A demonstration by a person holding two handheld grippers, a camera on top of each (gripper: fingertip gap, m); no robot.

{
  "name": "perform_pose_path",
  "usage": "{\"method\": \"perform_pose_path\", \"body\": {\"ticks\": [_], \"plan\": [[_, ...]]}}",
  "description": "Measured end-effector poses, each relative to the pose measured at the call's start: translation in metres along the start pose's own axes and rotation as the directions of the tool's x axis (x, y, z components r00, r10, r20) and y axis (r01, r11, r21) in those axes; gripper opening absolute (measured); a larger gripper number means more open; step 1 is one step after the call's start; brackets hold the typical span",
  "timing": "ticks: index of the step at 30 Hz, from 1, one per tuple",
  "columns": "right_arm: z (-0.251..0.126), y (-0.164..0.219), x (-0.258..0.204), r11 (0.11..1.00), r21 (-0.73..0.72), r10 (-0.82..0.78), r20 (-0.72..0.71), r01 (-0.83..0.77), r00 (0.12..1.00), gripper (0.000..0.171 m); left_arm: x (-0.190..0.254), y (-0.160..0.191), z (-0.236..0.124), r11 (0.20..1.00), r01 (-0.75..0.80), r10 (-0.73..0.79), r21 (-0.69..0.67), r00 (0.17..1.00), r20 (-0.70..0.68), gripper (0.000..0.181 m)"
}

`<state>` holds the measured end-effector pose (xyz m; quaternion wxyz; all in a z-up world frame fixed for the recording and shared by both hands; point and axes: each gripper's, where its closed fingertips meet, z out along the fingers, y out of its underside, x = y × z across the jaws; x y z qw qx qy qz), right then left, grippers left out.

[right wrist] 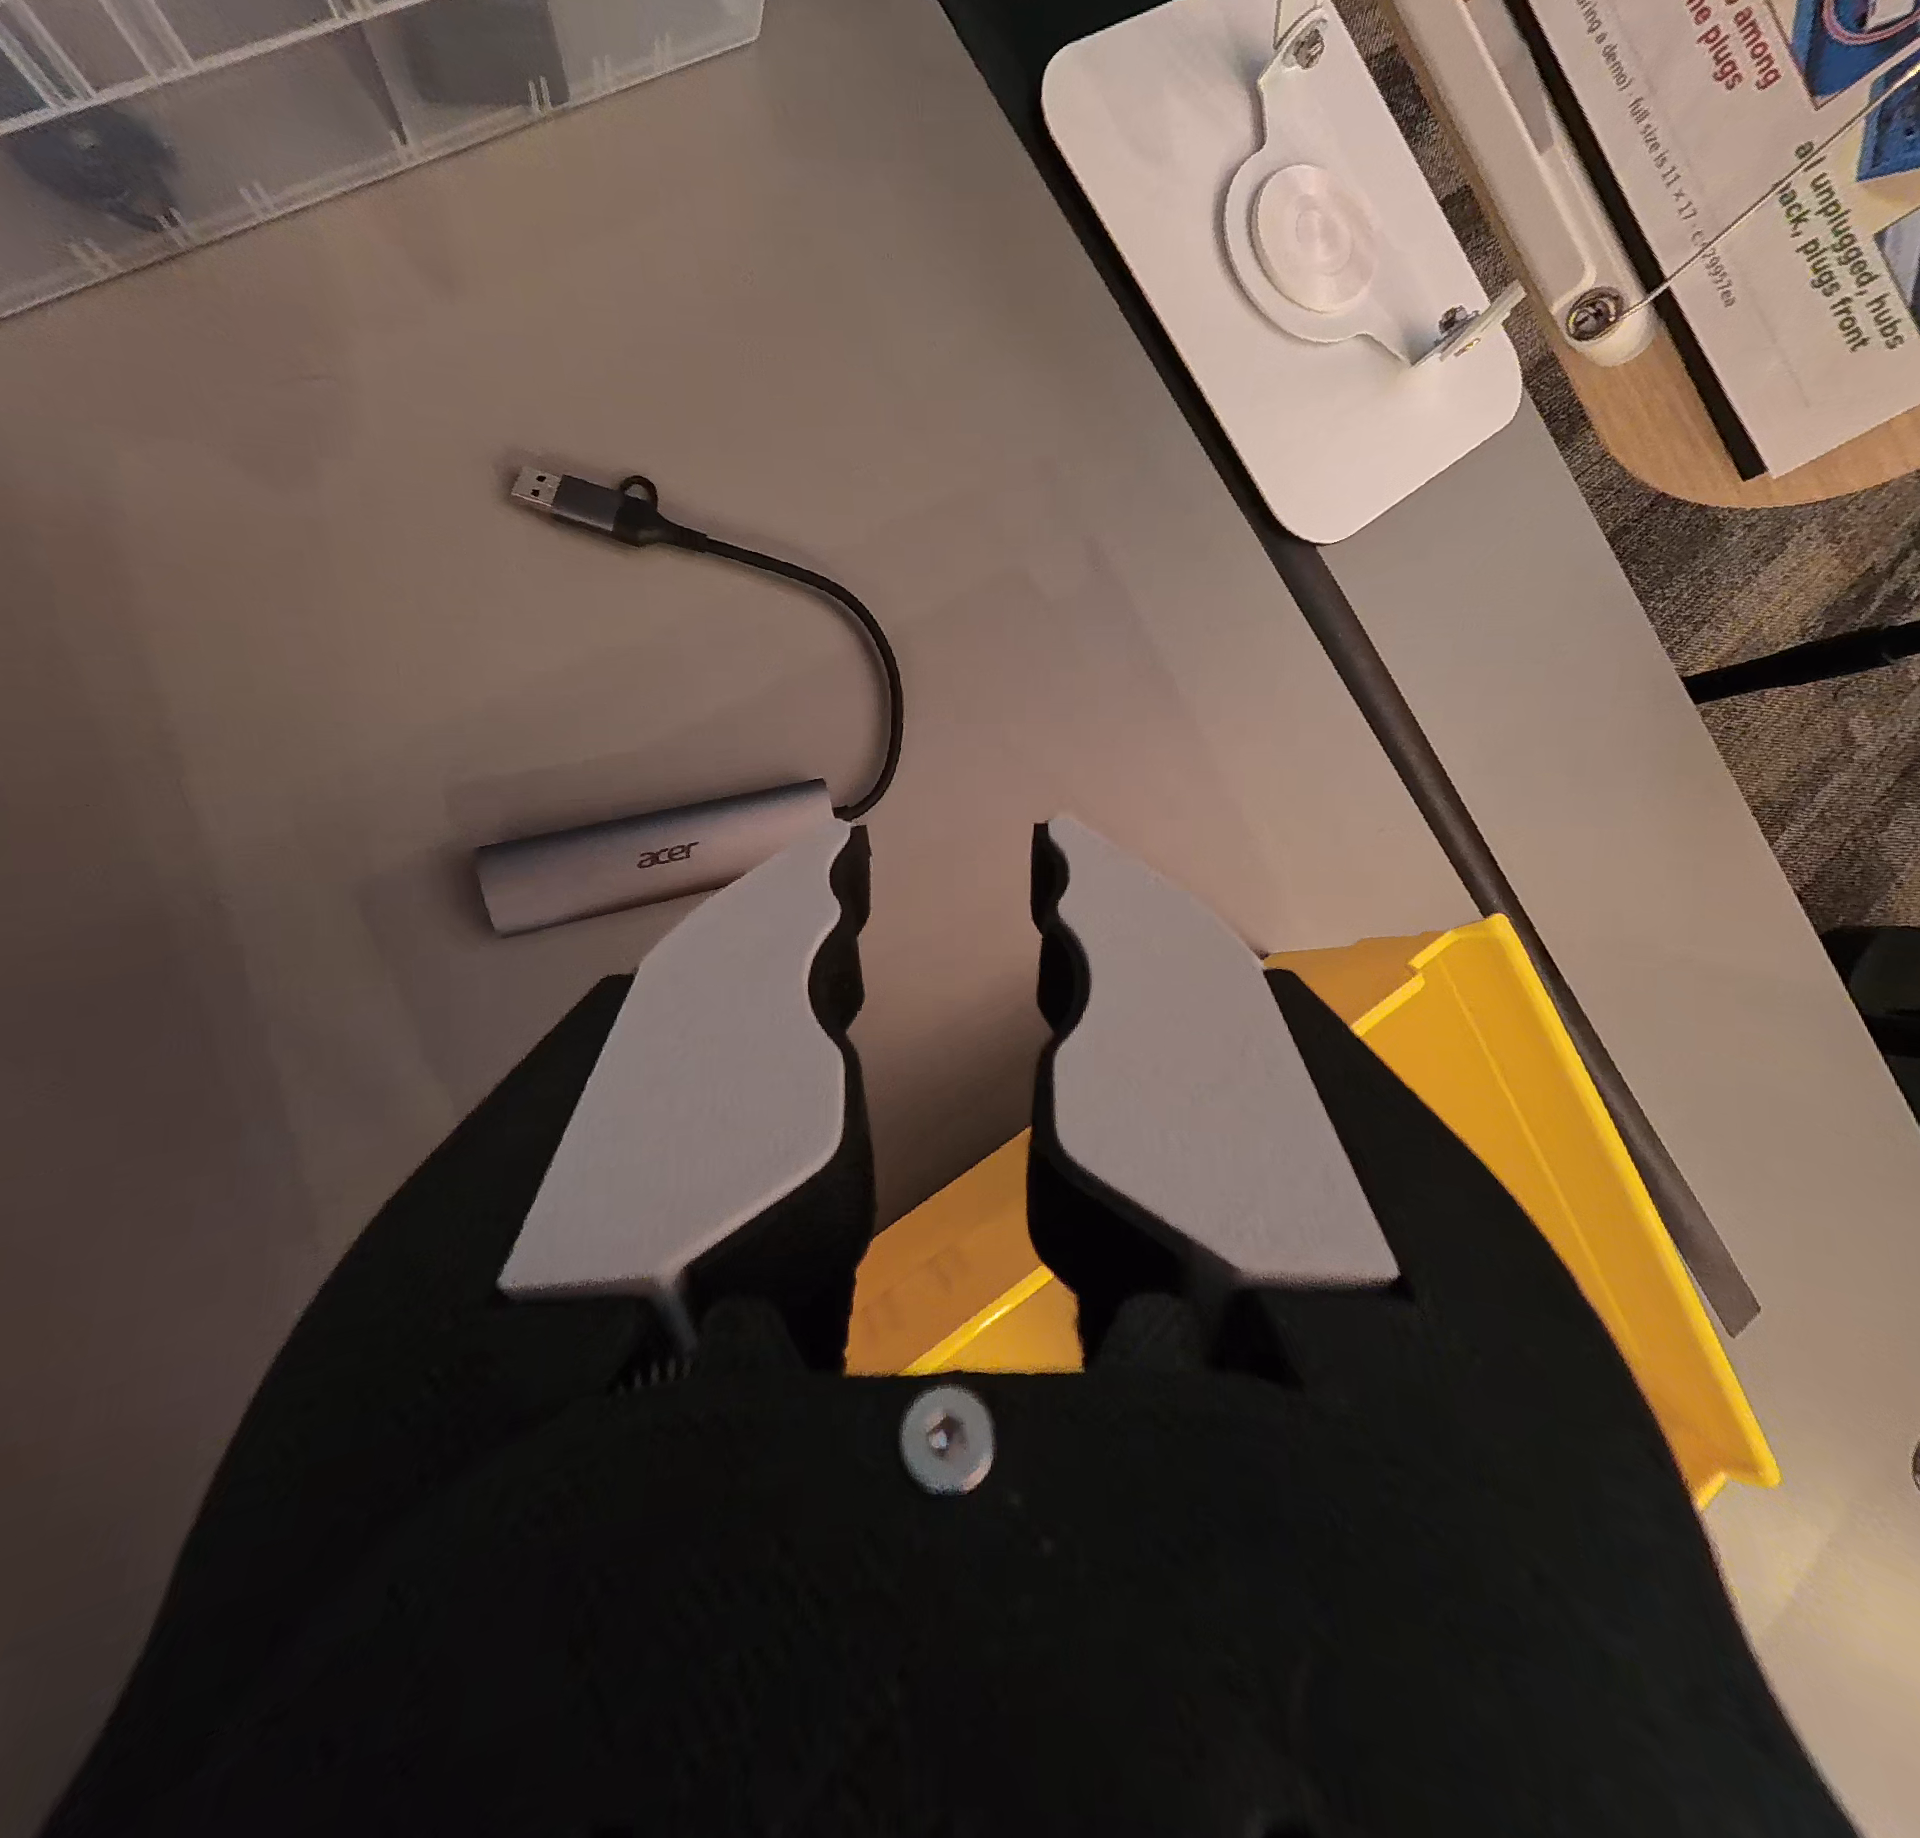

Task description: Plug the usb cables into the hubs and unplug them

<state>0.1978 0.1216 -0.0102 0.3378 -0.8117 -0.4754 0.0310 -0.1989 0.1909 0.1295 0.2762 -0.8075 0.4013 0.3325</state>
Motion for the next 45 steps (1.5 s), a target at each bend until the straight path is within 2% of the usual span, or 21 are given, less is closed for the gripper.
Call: {"method": "perform_pose_path", "body": {"ticks": [7, 14, 16, 20, 23, 26, 28, 30, 33, 34, 35, 36, 39, 41, 42, 45], "plan": [[-0.003, 0.000, 0.003, 1.000, 0.008, 0.004, -0.004, -0.004, 1.000, 0.031, -0.005, -0.014, -0.012, 0.998, 0.035, -0.033, 0.055, 0.999, -0.037, 0.008], [-0.002, -0.009, 0.000, 0.999, 0.052, 0.006, 0.004, -0.006, 1.000, 0.031, 0.015, -0.035, -0.048, 0.980, 0.088, -0.061, 0.181, 0.987, -0.150, 0.008], [-0.001, -0.023, -0.006, 0.993, 0.122, -0.006, 0.022, 0.003, 1.000, 0.031, 0.024, -0.043, -0.060, 0.971, 0.092, -0.053, 0.218, 0.982, -0.179, 0.008], [-0.015, -0.072, -0.038, 0.917, 0.399, -0.076, 0.152, 0.010, 0.985, 0.032, 0.053, -0.067, -0.090, 0.944, 0.104, -0.020, 0.312, 0.965, -0.260, 0.008], [-0.040, -0.100, -0.054, 0.816, 0.577, -0.104, 0.210, -0.038, 0.972, 0.044, 0.085, -0.090, -0.110, 0.919, 0.098, 0.031, 0.382, 0.948, -0.318, 0.008], [-0.065, -0.114, -0.060, 0.738, 0.667, -0.092, 0.248, -0.102, 0.964, 0.062, 0.128, -0.111, -0.120, 0.906, 0.045, 0.114, 0.422, 0.932, -0.345, 0.008], [-0.070, -0.113, -0.061, 0.744, 0.659, -0.077, 0.250, -0.111, 0.965, 0.063, 0.158, -0.125, -0.122, 0.897, 0.000, 0.172, 0.441, 0.921, -0.350, 0.008], [-0.060, -0.104, -0.058, 0.807, 0.575, -0.015, 0.245, -0.133, 0.969, 0.063, 0.187, -0.138, -0.122, 0.888, -0.026, 0.216, 0.460, 0.905, -0.366, 0.008], [-0.042, -0.089, -0.070, 0.873, 0.450, 0.027, 0.339, -0.187, 0.941, 0.062, 0.226, -0.155, -0.124, 0.871, 0.015, 0.240, 0.492, 0.860, -0.450, 0.008], [-0.037, -0.084, -0.076, 0.895, 0.403, 0.031, 0.374, -0.193, 0.927, 0.056, 0.237, -0.159, -0.125, 0.866, 0.037, 0.240, 0.498, 0.843, -0.481, 0.008], [-0.033, -0.077, -0.082, 0.919, 0.355, 0.016, 0.403, -0.173, 0.915, 0.015, 0.246, -0.163, -0.125, 0.864, 0.058, 0.240, 0.501, 0.826, -0.510, 0.008], [-0.031, -0.072, -0.084, 0.930, 0.327, 0.016, 0.418, -0.166, 0.909, 0.003, 0.253, -0.163, -0.124, 0.867, 0.066, 0.238, 0.493, 0.815, -0.528, 0.008], [-0.034, -0.057, -0.092, 0.957, 0.227, 0.046, 0.501, -0.182, 0.864, 0.001, 0.263, -0.159, -0.127, 0.853, 0.150, 0.202, 0.501, 0.789, -0.580, 0.017], [-0.037, -0.050, -0.094, 0.964, 0.207, 0.032, 0.528, -0.166, 0.849, 0.001, 0.261, -0.151, -0.134, 0.822, 0.263, 0.137, 0.505, 0.770, -0.623, 0.039], [-0.038, -0.045, -0.095, 0.970, 0.200, 0.009, 0.540, -0.139, 0.842, 0.001, 0.261, -0.145, -0.138, 0.801, 0.320, 0.110, 0.505, 0.751, -0.651, 0.044], [-0.042, -0.034, -0.100, 0.972, 0.237, -0.133, 0.569, -0.007, 0.811, 0.002, 0.262, -0.123, -0.142, 0.744, 0.438, 0.051, 0.505, 0.716, -0.696, 0.041]]}}
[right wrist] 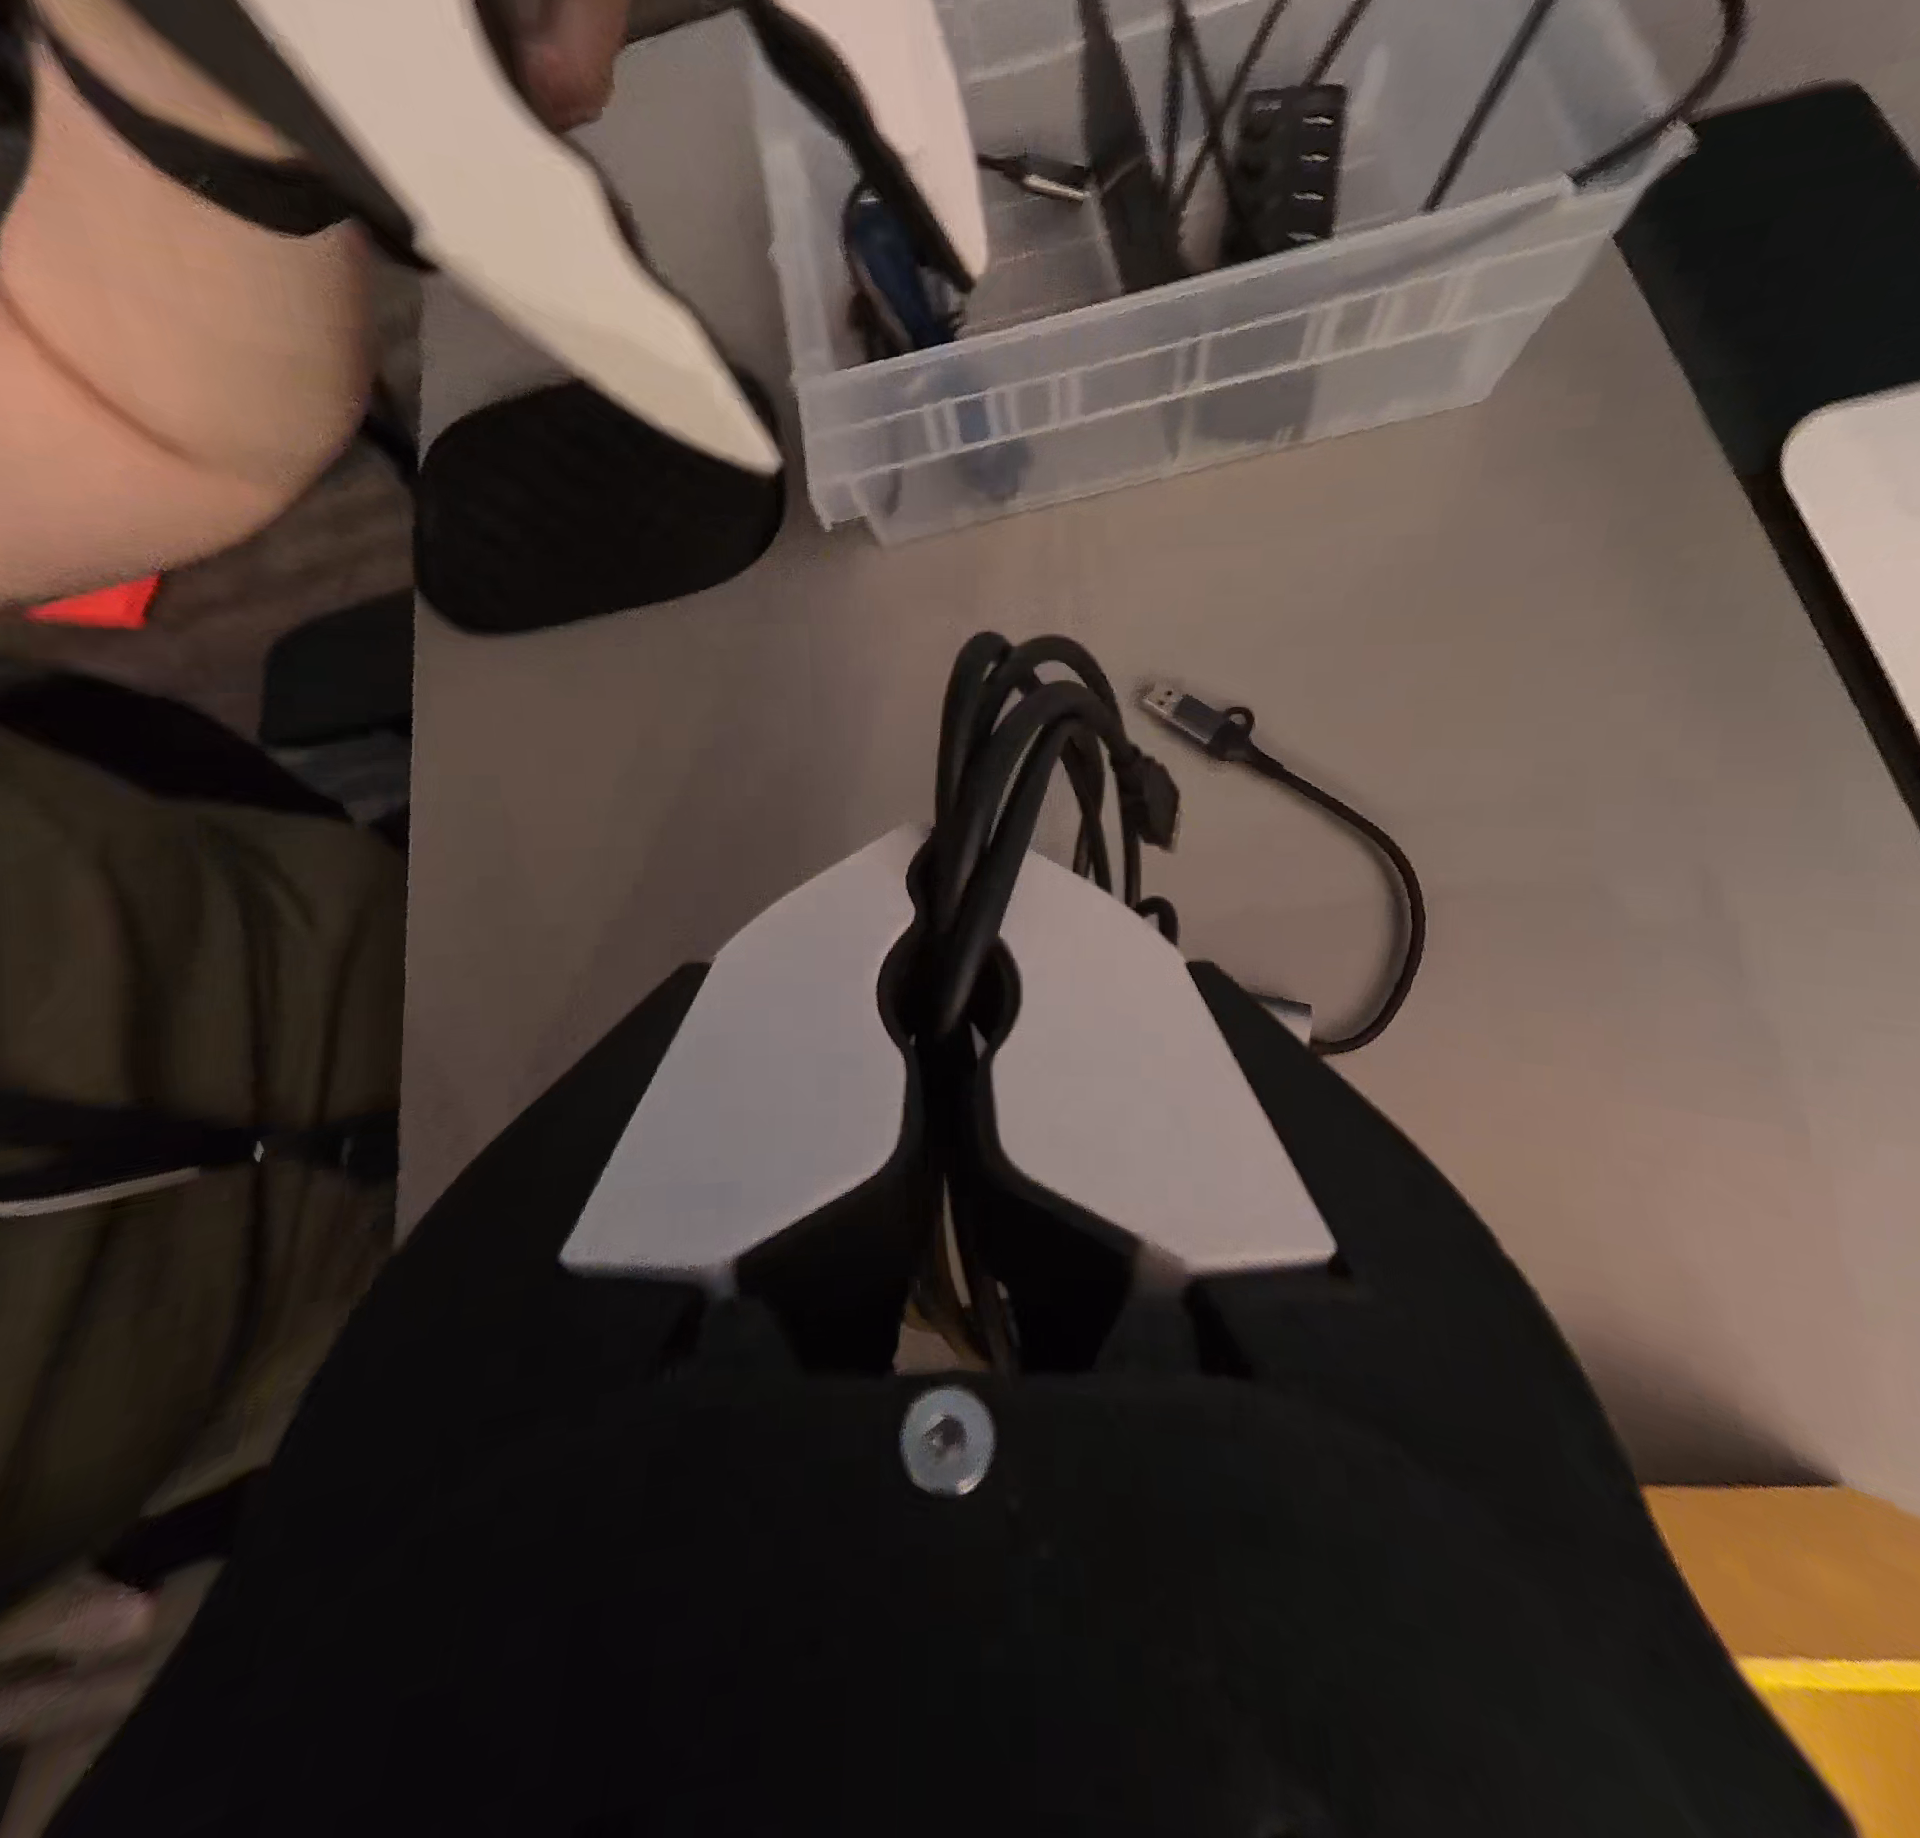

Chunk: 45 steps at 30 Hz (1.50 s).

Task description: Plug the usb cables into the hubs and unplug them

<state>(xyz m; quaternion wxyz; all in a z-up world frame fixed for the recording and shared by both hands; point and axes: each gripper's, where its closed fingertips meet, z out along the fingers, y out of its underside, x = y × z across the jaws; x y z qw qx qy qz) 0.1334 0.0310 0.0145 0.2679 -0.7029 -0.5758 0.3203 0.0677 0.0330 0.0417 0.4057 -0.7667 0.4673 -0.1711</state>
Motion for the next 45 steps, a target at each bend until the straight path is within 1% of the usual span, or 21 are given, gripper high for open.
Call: {"method": "perform_pose_path", "body": {"ticks": [2, 4, 6, 8, 10, 12, 14, 17, 21, 26, 31, 36, 38, 41, 44, 45], "plan": [[-0.005, -0.001, -0.008, 0.998, 0.031, -0.051, 0.063, 0.049, 0.997, 0.002, 0.000, 0.013, -0.001, 1.000, 0.019, -0.019, 0.023, 1.000, 0.010, 0.039], [-0.014, -0.004, -0.023, 0.986, 0.092, -0.150, 0.145, 0.138, 0.978, 0.002, 0.004, 0.022, 0.003, 0.999, 0.022, -0.021, 0.042, 0.999, -0.024, 0.037], [-0.022, -0.003, -0.043, 0.951, 0.153, -0.296, 0.197, 0.269, 0.935, 0.002, 0.016, 0.022, 0.004, 0.996, 0.003, 0.007, 0.092, 0.993, -0.114, 0.036], [-0.032, -0.004, -0.063, 0.908, 0.221, -0.405, 0.237, 0.357, 0.883, 0.002, 0.031, 0.016, 0.001, 0.984, -0.013, 0.054, 0.177, 0.972, -0.228, 0.030], [-0.040, -0.011, -0.075, 0.879, 0.285, -0.453, 0.249, 0.382, 0.856, 0.002, 0.047, 0.012, -0.001, 0.971, 0.024, 0.065, 0.238, 0.931, -0.359, 0.027], [-0.046, -0.014, -0.086, 0.848, 0.344, -0.500, 0.269, 0.403, 0.823, 0.002, 0.066, 0.012, 0.001, 0.967, 0.073, 0.058, 0.243, 0.869, -0.491, 0.027], [-0.049, -0.014, -0.091, 0.829, 0.364, -0.530, 0.268, 0.425, 0.804, 0.002, 0.079, 0.014, 0.003, 0.966, 0.099, 0.057, 0.239, 0.820, -0.569, 0.030], [-0.050, -0.012, -0.094, 0.819, 0.356, -0.549, 0.261, 0.450, 0.794, 0.002, 0.095, 0.013, -0.005, 0.951, 0.136, 0.088, 0.277, 0.742, -0.665, 0.030], [-0.052, -0.013, -0.096, 0.798, 0.362, -0.578, 0.231, 0.482, 0.783, 0.002, 0.099, 0.013, -0.009, 0.950, 0.129, 0.107, 0.285, 0.721, -0.684, 0.030], [-0.060, -0.017, -0.100, 0.765, 0.402, -0.610, 0.200, 0.503, 0.767, 0.002, 0.109, 0.008, -0.019, 0.948, 0.139, 0.126, 0.285, 0.660, -0.740, 0.030], [-0.070, -0.021, -0.099, 0.741, 0.433, -0.622, 0.154, 0.513, 0.768, 0.002, 0.110, 0.008, -0.023, 0.941, 0.133, 0.153, 0.312, 0.656, -0.739, 0.030], [-0.074, -0.026, -0.096, 0.737, 0.454, -0.610, 0.130, 0.500, 0.781, 0.002, 0.113, 0.013, -0.014, 0.952, 0.110, 0.143, 0.285, 0.665, -0.733, 0.029], [-0.075, -0.028, -0.094, 0.739, 0.461, -0.602, 0.123, 0.491, 0.789, 0.002, 0.114, 0.013, -0.011, 0.951, 0.086, 0.161, 0.297, 0.681, -0.714, 0.011], [-0.078, -0.029, -0.089, 0.749, 0.468, -0.576, 0.114, 0.468, 0.809, 0.002, 0.108, 0.008, -0.007, 0.942, 0.053, 0.186, 0.330, 0.737, -0.650, 0.010], [-0.076, -0.023, -0.077, 0.803, 0.430, -0.511, 0.143, 0.412, 0.848, 0.002, 0.094, 0.001, -0.007, 0.940, 0.043, 0.165, 0.338, 0.810, -0.563, 0.009], [-0.073, -0.016, -0.071, 0.827, 0.396, -0.490, 0.157, 0.400, 0.857, 0.002, 0.086, -0.001, -0.009, 0.942, 0.038, 0.152, 0.334, 0.838, -0.524, 0.004]]}}
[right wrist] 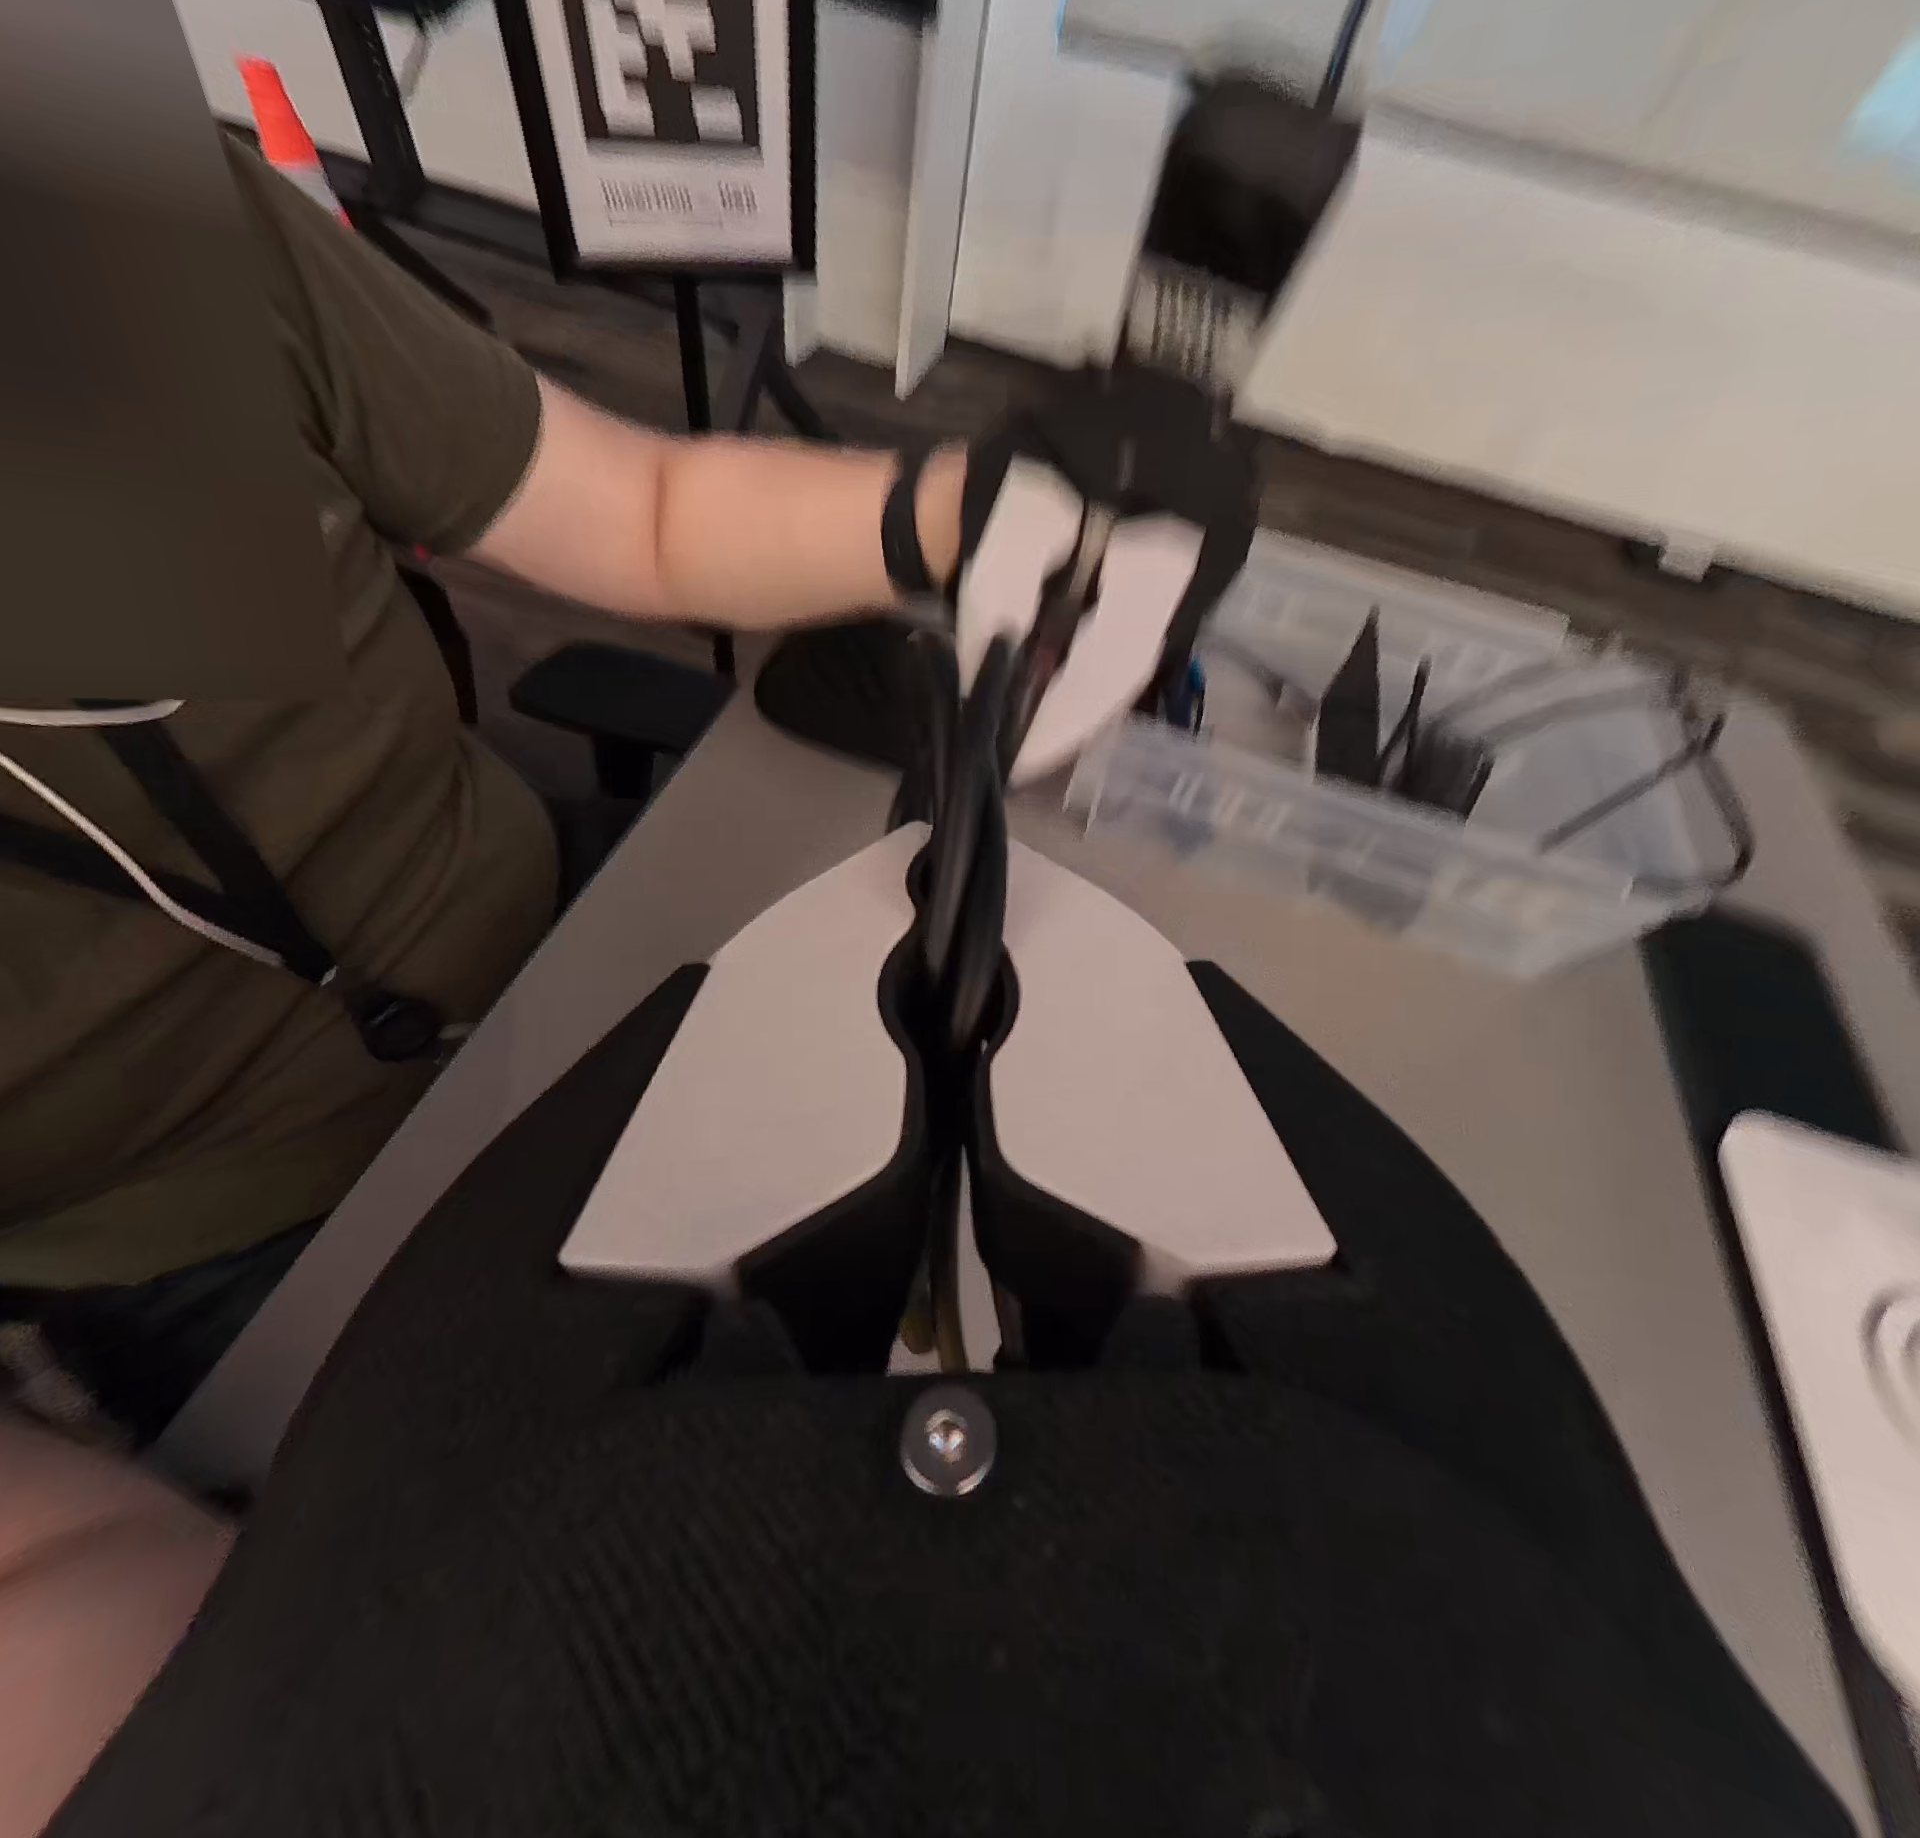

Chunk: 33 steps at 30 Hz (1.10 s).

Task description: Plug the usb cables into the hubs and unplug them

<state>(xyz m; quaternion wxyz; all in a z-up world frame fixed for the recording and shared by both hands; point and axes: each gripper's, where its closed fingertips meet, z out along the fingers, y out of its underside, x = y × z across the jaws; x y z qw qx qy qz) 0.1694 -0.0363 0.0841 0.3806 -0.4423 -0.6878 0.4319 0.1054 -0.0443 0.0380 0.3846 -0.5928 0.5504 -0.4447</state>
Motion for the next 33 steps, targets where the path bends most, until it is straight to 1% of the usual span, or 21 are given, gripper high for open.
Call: {"method": "perform_pose_path", "body": {"ticks": [2, 3, 6, 8, 10, 13, 15, 17, 19, 21, 22, 23, 24, 27, 28, 30, 31, 33], "plan": [[0.001, 0.023, 0.005, 0.994, -0.097, 0.049, -0.009, -0.049, 0.999, 0.001, -0.014, -0.004, -0.013, 0.999, -0.024, 0.029, -0.041, 0.992, 0.126, 0.004], [0.002, 0.036, 0.008, 0.986, -0.148, 0.076, -0.014, -0.078, 0.997, 0.002, -0.018, -0.004, -0.020, 0.996, -0.038, 0.050, -0.076, 0.986, 0.162, 0.004], [0.011, 0.067, 0.011, 0.940, -0.288, 0.187, -0.015, -0.183, 0.982, 0.002, -0.019, -0.009, -0.031, 0.988, -0.020, 0.050, -0.150, 0.979, 0.197, 0.004], [0.017, 0.084, 0.011, 0.904, -0.365, 0.237, -0.012, -0.225, 0.971, 0.003, -0.022, -0.008, -0.036, 0.977, 0.003, 0.047, -0.215, 0.972, 0.228, 0.004], [0.023, 0.098, 0.012, 0.871, -0.420, 0.271, -0.021, -0.254, 0.962, 0.010, -0.023, -0.006, -0.039, 0.964, 0.031, 0.037, -0.263, 0.968, 0.248, 0.004], [0.026, 0.113, 0.007, 0.830, -0.476, 0.326, -0.007, -0.290, 0.945, 0.032, -0.023, -0.002, -0.040, 0.945, 0.084, 0.003, -0.317, 0.964, 0.265, 0.004], [0.025, 0.113, 0.012, 0.834, -0.461, 0.330, -0.024, -0.303, 0.944, 0.040, -0.024, 0.003, -0.038, 0.932, 0.098, 0.000, -0.350, 0.963, 0.271, 0.004], [0.022, 0.101, 0.020, 0.861, -0.394, 0.327, -0.053, -0.320, 0.944, 0.042, -0.024, 0.007, -0.035, 0.921, 0.118, -0.013, -0.372, 0.962, 0.272, 0.004], [0.018, 0.077, 0.041, 0.915, -0.268, 0.270, -0.145, -0.301, 0.952, 0.044, -0.025, 0.010, -0.030, 0.915, 0.133, -0.029, -0.382, 0.964, 0.265, 0.004], [0.014, 0.045, 0.067, 0.963, -0.144, 0.173, -0.308, -0.226, 0.935, 0.047, -0.026, 0.012, -0.025, 0.910, 0.127, -0.022, -0.394, 0.966, 0.259, 0.004], [0.016, 0.030, 0.069, 0.979, -0.104, 0.134, -0.338, -0.178, 0.932, 0.047, -0.027, 0.013, -0.022, 0.907, 0.127, -0.021, -0.401, 0.966, 0.258, 0.004], [0.024, 0.020, 0.063, 0.987, -0.087, 0.098, -0.322, -0.132, 0.942, 0.047, -0.028, 0.013, -0.020, 0.907, 0.126, -0.023, -0.402, 0.967, 0.252, 0.004], [0.034, 0.016, 0.055, 0.989, -0.100, 0.072, -0.289, -0.105, 0.955, 0.047, -0.028, 0.012, -0.017, 0.908, 0.124, -0.026, -0.399, 0.970, 0.244, 0.004], [0.058, 0.038, 0.041, 0.952, -0.268, 0.085, -0.225, -0.146, 0.971, 0.045, -0.030, 0.010, -0.011, 0.910, 0.116, -0.021, -0.399, 0.972, 0.234, 0.004], [0.061, 0.043, 0.041, 0.945, -0.294, 0.083, -0.216, -0.146, 0.973, 0.036, -0.030, 0.009, -0.009, 0.911, 0.112, -0.022, -0.396, 0.974, 0.225, 0.004], [0.066, 0.047, 0.040, 0.942, -0.305, 0.085, -0.183, -0.139, 0.979, 0.015, -0.031, 0.007, -0.005, 0.916, 0.109, -0.024, -0.386, 0.975, 0.220, 0.004], [0.066, 0.046, 0.040, 0.945, -0.294, 0.095, -0.173, -0.144, 0.980, 0.010, -0.032, 0.007, -0.005, 0.916, 0.106, -0.021, -0.388, 0.976, 0.218, 0.004], [0.063, 0.044, 0.041, 0.955, -0.262, 0.101, -0.152, -0.139, 0.983, 0.010, -0.033, 0.003, -0.004, 0.927, 0.082, 0.002, -0.365, 0.975, 0.223, 0.004]]}}
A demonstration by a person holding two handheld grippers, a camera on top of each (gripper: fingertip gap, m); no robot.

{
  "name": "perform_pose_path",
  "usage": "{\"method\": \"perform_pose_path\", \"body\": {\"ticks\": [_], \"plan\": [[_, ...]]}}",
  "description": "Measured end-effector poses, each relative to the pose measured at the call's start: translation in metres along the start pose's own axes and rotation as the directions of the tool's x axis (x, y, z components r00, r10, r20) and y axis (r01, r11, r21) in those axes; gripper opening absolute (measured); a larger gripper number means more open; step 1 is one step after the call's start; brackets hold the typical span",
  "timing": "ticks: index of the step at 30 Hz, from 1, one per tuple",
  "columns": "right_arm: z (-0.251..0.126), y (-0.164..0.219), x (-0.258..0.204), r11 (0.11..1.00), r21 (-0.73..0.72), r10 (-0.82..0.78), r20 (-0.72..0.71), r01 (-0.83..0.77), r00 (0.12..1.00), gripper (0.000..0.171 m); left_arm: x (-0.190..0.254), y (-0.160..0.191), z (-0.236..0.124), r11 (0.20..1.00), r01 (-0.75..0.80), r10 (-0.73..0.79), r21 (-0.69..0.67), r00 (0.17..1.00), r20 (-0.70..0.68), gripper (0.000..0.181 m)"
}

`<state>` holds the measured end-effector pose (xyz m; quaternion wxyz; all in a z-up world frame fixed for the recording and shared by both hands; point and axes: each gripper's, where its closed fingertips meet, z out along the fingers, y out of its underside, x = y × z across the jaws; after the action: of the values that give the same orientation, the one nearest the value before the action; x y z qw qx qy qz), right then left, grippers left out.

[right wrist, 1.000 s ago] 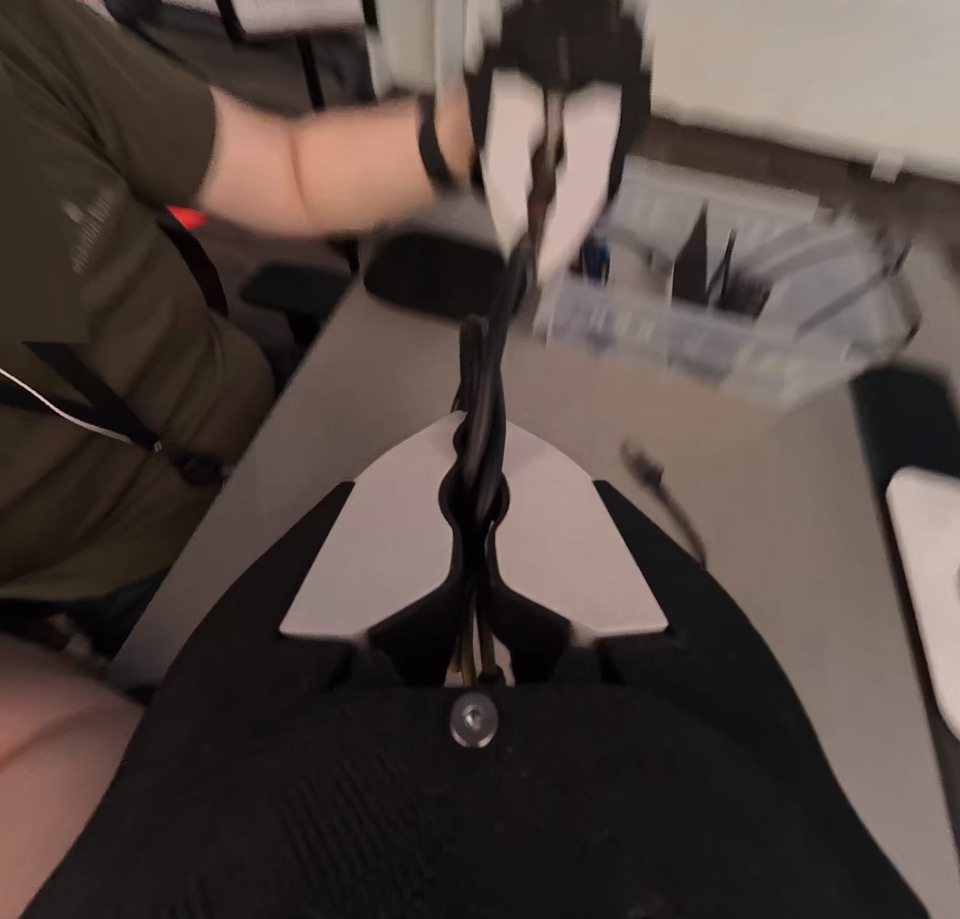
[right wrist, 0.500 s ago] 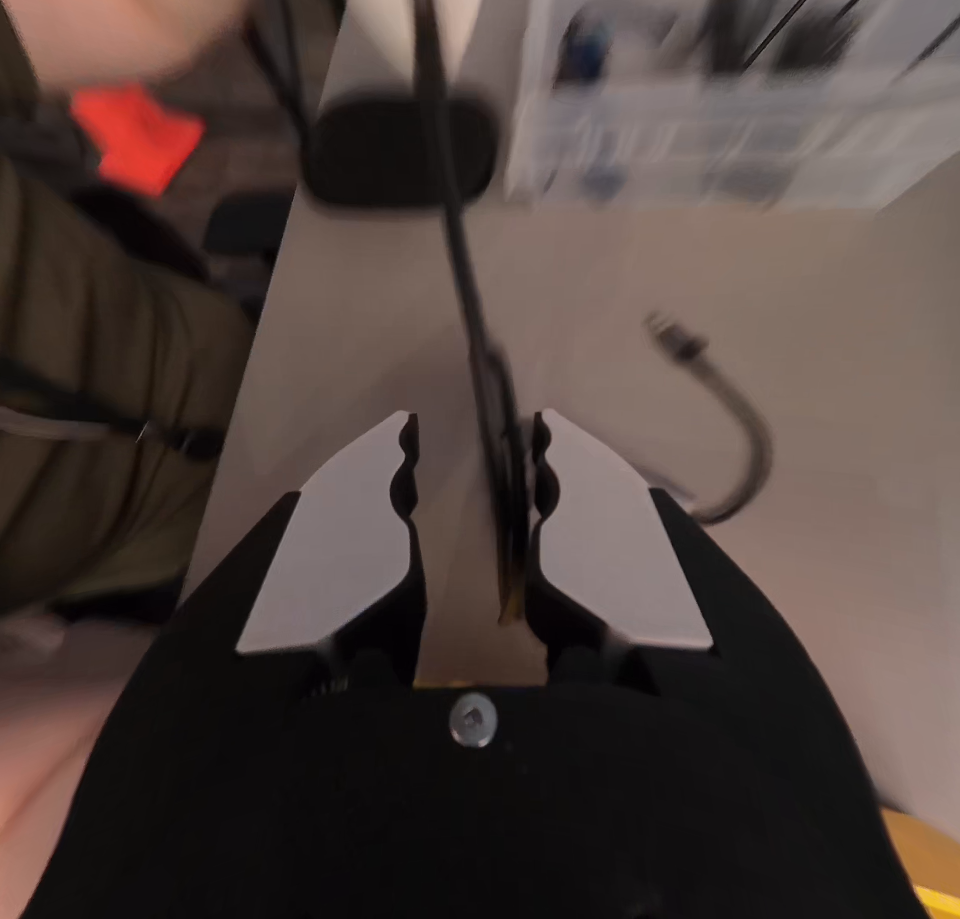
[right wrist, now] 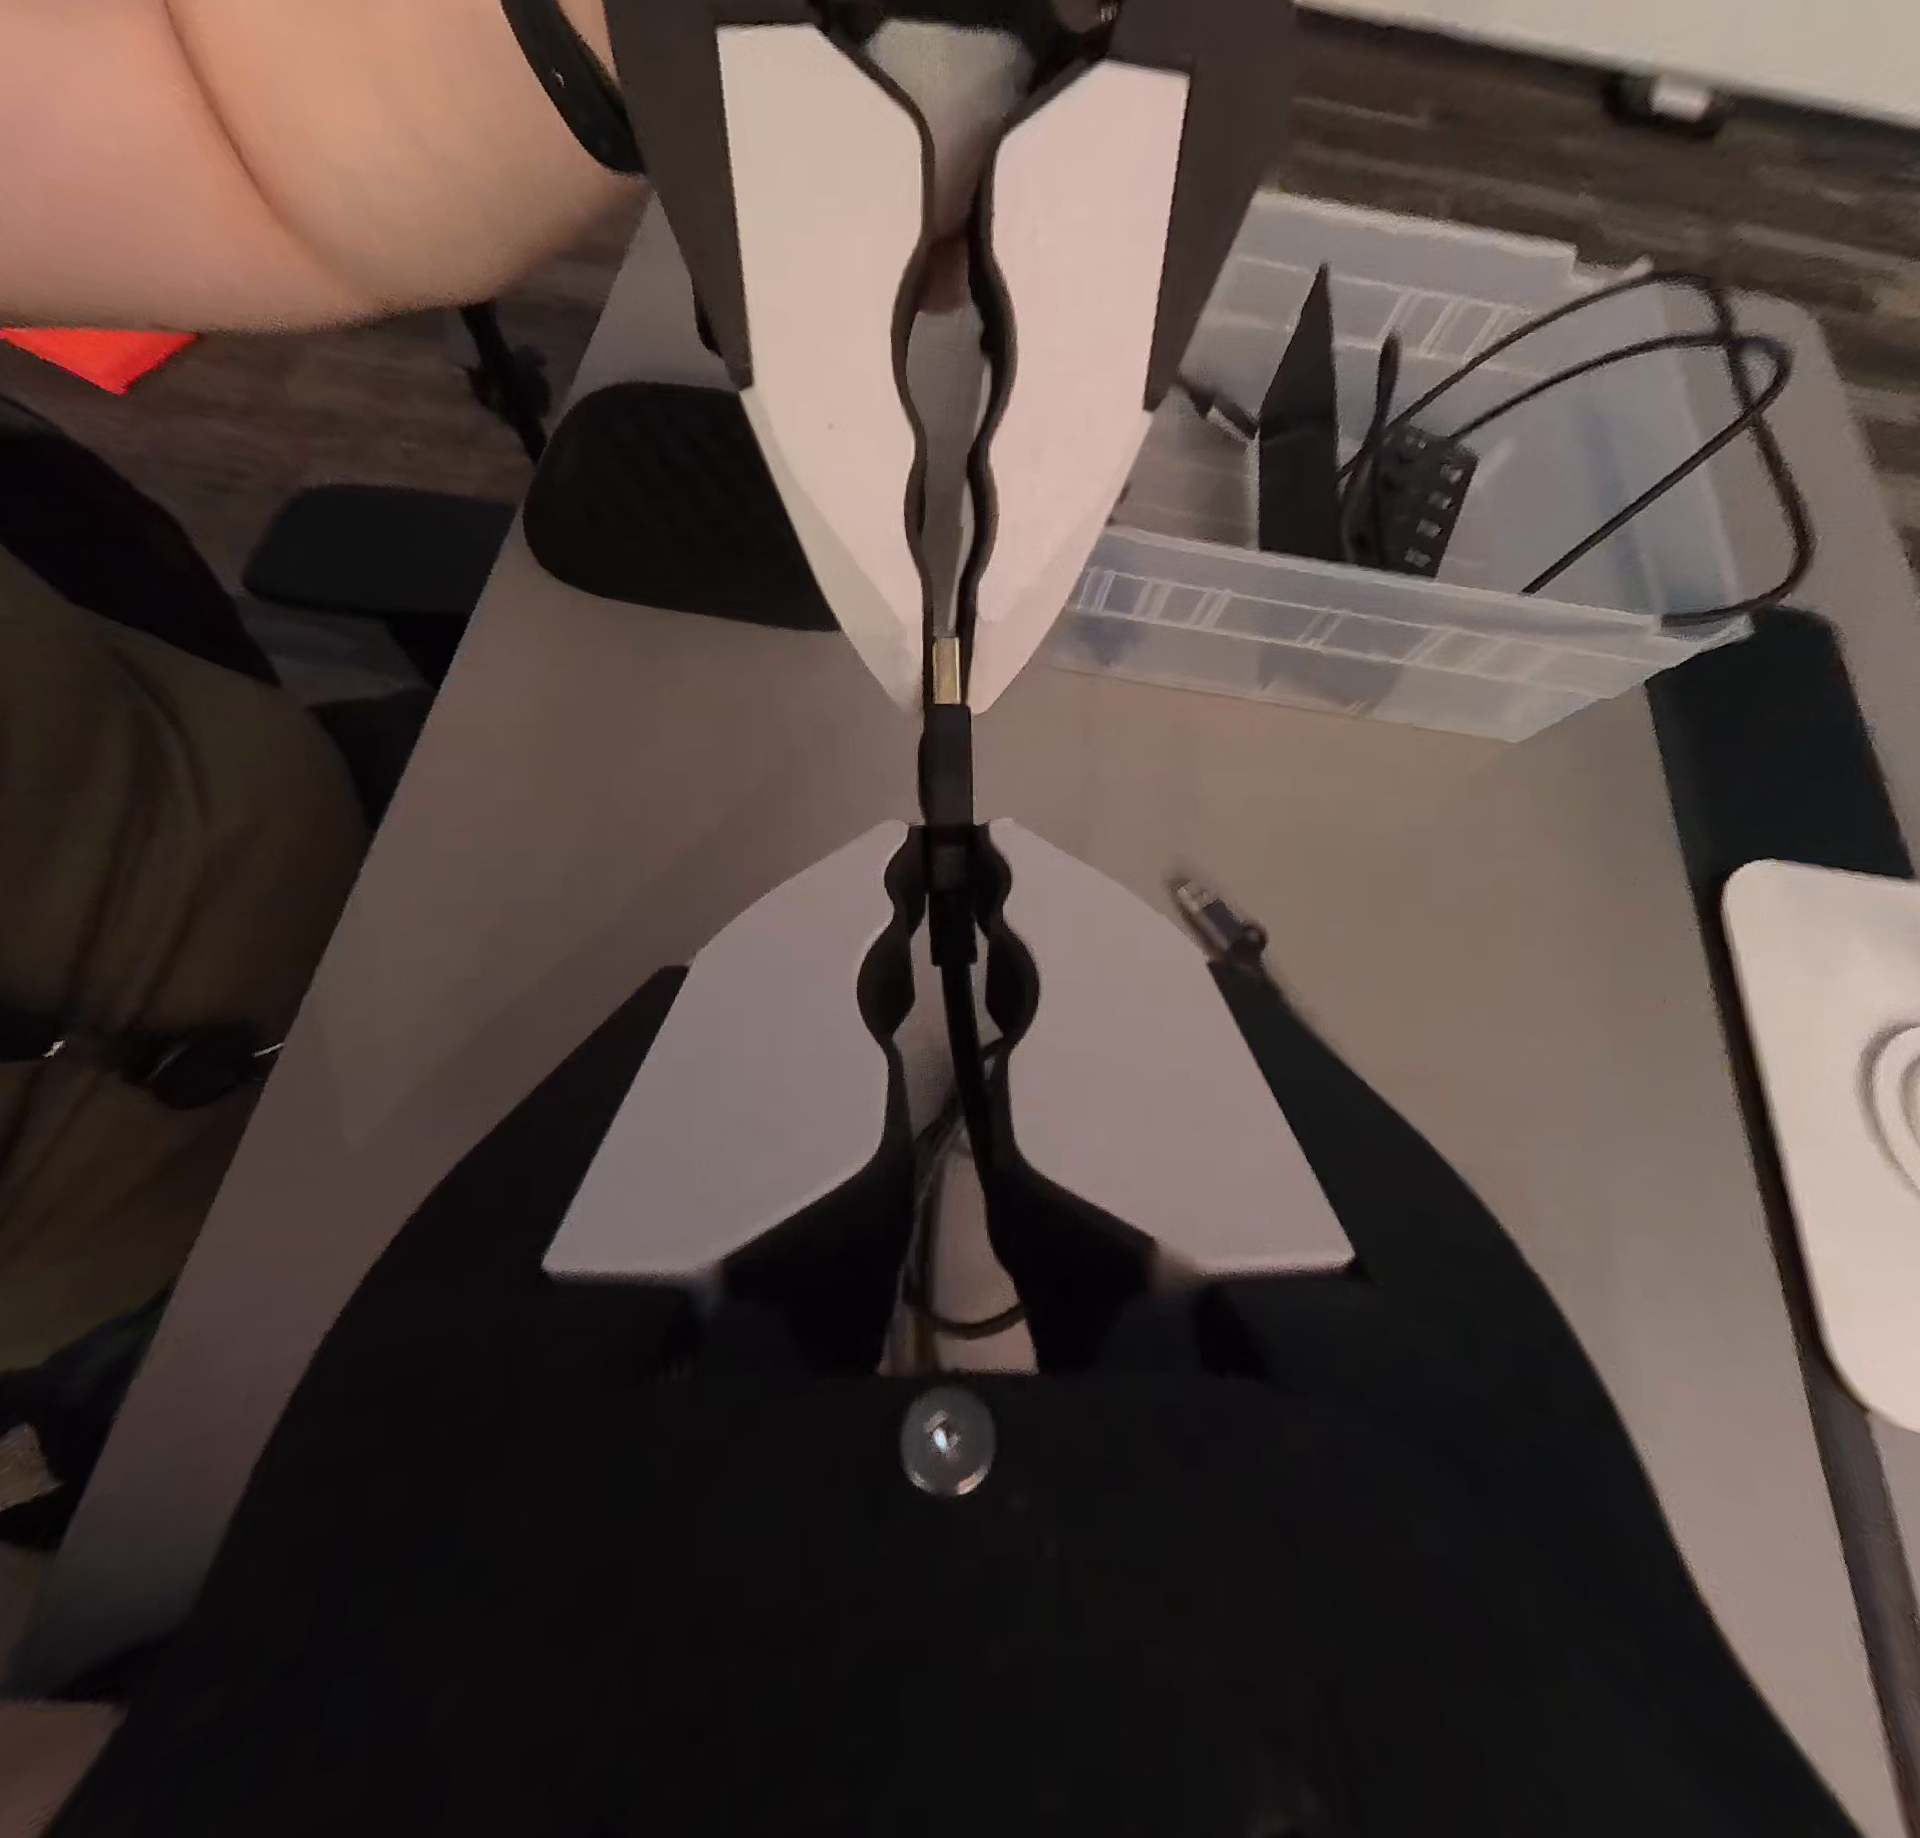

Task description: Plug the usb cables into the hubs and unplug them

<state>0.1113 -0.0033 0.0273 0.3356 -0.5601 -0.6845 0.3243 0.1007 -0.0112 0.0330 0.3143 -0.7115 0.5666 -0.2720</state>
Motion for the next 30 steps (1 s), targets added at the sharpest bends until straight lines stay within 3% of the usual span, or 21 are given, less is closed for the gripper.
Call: {"method": "perform_pose_path", "body": {"ticks": [2, 4, 7, 10, 15, 19, 24, 30], "plan": [[-0.008, -0.008, 0.002, 0.993, 0.095, -0.065, -0.002, 0.065, 0.998, 0.009, -0.003, -0.008, -0.004, 0.997, -0.034, 0.031, 0.073, 0.999, 0.043, 0.007], [-0.019, -0.018, -0.002, 0.967, 0.219, -0.139, 0.015, 0.132, 0.990, 0.009, -0.003, -0.012, -0.008, 0.990, -0.049, 0.041, 0.134, 0.997, 0.059, 0.031], [-0.036, -0.025, -0.009, 0.928, 0.331, -0.194, 0.040, 0.170, 0.980, 0.009, 0.006, -0.017, -0.003, 0.972, -0.070, 0.062, 0.226, 0.997, 0.044, 0.034], [-0.045, -0.029, -0.004, 0.895, 0.350, -0.269, -0.073, 0.277, 0.960, 0.009, 0.015, -0.028, 0.002, 0.941, -0.111, 0.095, 0.320, 0.993, 0.064, 0.033], [-0.056, -0.048, -0.012, 0.793, 0.360, -0.423, -0.257, 0.492, 0.869, 0.009, 0.013, -0.049, -0.009, 0.911, -0.123, 0.045, 0.394, 0.978, 0.202, 0.029], [-0.057, -0.057, -0.009, 0.722, 0.254, -0.517, -0.421, 0.644, 0.746, 0.010, 0.026, -0.054, -0.012, 0.897, 0.036, -0.094, 0.441, 0.989, 0.111, 0.039], [-0.046, -0.064, -0.012, 0.667, 0.207, -0.572, -0.474, 0.716, 0.669, 0.010, 0.024, -0.064, -0.015, 0.845, 0.097, -0.211, 0.526, 0.964, 0.160, 0.048], [-0.039, -0.067, -0.010, 0.602, 0.078, -0.642, -0.544, 0.794, 0.540, 0.010, 0.023, -0.064, -0.019, 0.808, 0.147, -0.287, 0.571, 0.944, 0.162, 0.033]]}}
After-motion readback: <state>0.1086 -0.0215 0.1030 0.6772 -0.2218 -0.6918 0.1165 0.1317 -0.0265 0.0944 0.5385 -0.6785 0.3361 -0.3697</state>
